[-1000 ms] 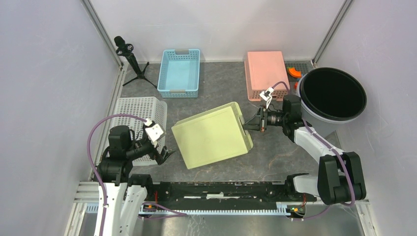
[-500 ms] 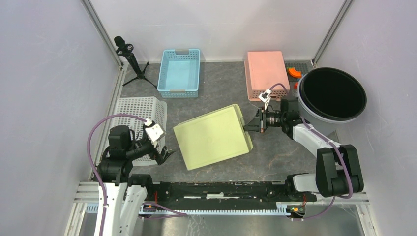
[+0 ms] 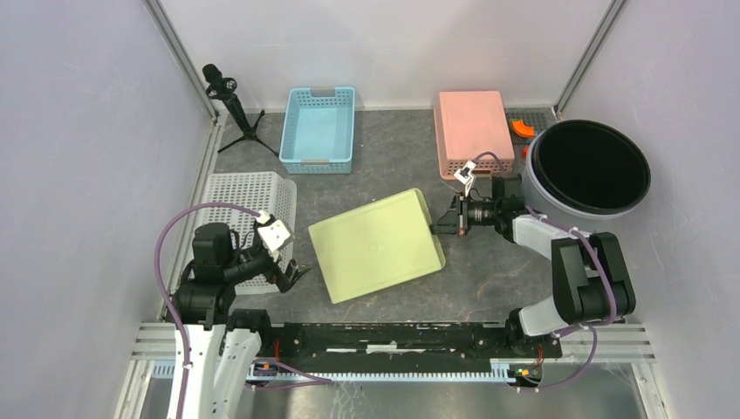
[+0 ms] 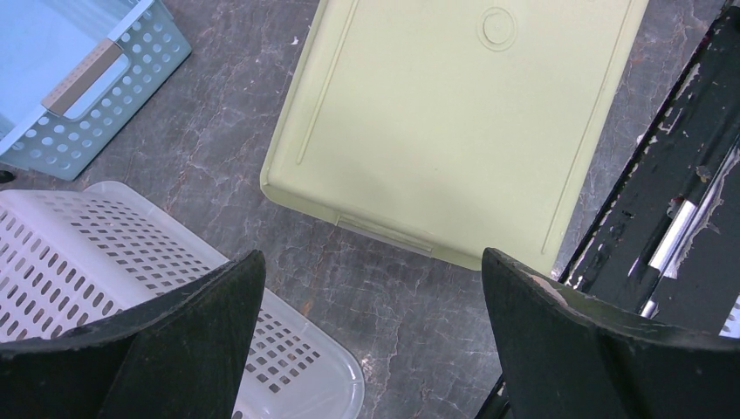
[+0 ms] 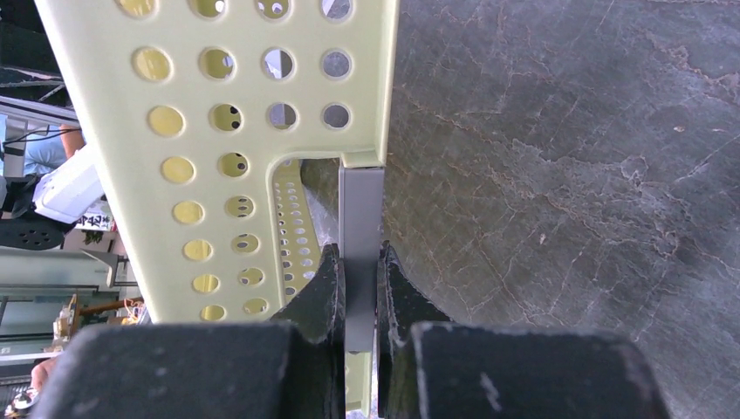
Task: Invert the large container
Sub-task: Turn the container upside down at the center of the board.
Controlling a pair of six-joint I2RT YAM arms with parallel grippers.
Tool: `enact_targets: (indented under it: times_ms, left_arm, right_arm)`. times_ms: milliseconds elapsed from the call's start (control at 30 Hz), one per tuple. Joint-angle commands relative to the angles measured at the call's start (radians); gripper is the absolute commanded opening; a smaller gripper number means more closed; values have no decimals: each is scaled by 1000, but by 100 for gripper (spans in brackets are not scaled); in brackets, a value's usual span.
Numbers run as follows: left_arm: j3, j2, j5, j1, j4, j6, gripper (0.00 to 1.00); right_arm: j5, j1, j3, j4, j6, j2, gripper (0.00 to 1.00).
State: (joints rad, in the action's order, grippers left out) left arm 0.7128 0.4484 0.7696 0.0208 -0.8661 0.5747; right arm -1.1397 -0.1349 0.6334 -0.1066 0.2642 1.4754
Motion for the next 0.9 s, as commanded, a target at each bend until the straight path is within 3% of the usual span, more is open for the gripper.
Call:
enact_targets:
  times_ms: [0,167,333,867]
  left_arm:
    - [13,-4,35,-7,5,33,100]
    - [-6,27,-2,-7,94,-53,100]
    - [-124,93,-181,-7,417,-315,100]
    - [-451,427,-318,-5,1411,-478,100]
  right_arm:
    - [26,2,0,-62,-59,16,4]
    - [43,3,5,-34,-103,47,4]
    - [49,3,10,-20,-130,68,5]
    - [69,4,51,90,-256,123,6]
